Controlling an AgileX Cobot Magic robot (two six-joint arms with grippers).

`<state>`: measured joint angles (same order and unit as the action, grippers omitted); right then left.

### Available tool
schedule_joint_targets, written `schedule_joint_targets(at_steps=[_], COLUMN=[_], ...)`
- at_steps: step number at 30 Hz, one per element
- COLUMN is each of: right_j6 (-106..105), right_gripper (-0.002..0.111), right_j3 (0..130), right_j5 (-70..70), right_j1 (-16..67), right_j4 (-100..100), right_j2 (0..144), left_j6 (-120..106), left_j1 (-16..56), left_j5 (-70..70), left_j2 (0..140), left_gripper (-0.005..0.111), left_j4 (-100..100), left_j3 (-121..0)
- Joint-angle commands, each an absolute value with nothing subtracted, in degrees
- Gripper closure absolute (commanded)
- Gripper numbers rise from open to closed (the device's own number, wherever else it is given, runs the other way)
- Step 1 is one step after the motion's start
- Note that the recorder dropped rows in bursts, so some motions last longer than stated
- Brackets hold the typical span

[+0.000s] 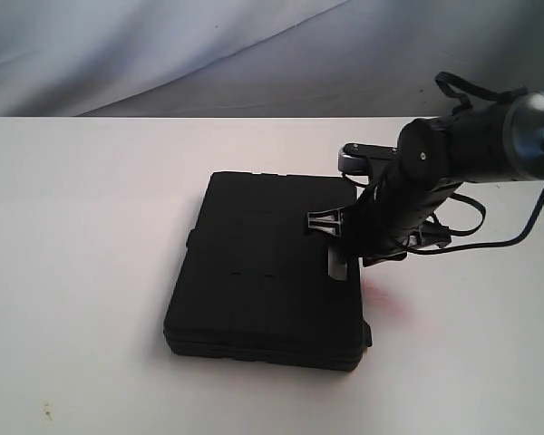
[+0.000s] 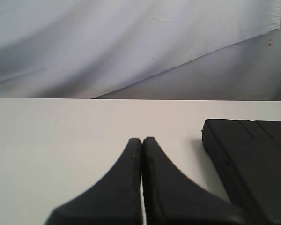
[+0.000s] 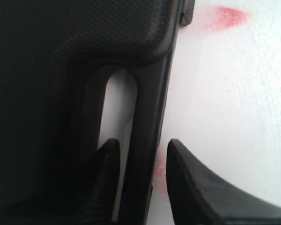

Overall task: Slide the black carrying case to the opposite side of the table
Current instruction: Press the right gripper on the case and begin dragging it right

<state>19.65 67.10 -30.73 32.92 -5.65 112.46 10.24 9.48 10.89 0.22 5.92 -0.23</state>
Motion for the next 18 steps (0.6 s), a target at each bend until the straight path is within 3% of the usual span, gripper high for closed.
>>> schedule_joint_targets(at_steps=[1,18], right_j6=[20.0,22.4], right_gripper=[0.077,0.08], right_j3=[67.4,67.4], right_j5=[-31.1,-30.4], right_j1=[32.6,34.1], right_j4=[-5.2,-5.4], right_j2=[112.4,112.4], left_j6=[10.2,10.2], left_j1=[9.9,9.9], left_j5=[10.9,10.9], left_j2=[0.0,0.0], left_gripper=[0.107,0.107], left_j4=[5.7,5.7], left_j3=[0.0,0.0])
